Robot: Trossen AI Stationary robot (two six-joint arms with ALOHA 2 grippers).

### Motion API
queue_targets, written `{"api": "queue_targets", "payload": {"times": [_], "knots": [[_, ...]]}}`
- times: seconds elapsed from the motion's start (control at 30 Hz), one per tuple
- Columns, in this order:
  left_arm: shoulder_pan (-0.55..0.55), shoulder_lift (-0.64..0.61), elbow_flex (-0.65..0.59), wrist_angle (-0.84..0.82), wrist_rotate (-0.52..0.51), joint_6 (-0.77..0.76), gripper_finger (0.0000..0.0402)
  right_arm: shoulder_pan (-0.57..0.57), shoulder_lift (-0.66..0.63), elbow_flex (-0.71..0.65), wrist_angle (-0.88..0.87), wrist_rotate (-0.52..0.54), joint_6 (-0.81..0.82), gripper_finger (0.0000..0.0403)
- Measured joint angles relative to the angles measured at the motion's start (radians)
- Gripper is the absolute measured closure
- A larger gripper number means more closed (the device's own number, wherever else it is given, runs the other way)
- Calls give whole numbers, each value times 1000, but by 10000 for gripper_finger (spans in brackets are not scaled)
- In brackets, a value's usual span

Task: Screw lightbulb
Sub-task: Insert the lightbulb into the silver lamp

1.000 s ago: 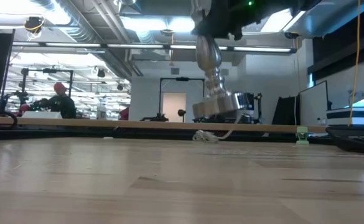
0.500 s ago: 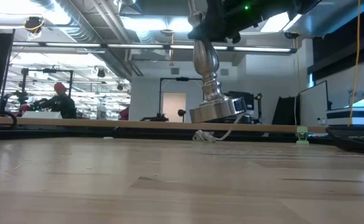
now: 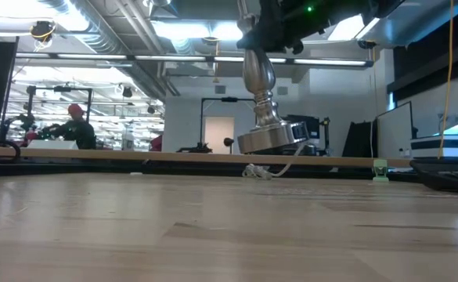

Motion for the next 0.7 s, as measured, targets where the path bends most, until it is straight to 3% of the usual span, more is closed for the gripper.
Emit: {"api": "queue_targets", "payload": {"times": [0.33,0.57,0.7], "knots": [[39,25,1,15,45,-26,137,0,0,0,-2,2,0,256],[37,25,1,20,71,11,254,-1,0,-1,3,-2,-2,256],[34,25,1,13,128,31,265,-1,0,-1,6,-30,-6,256]]}}
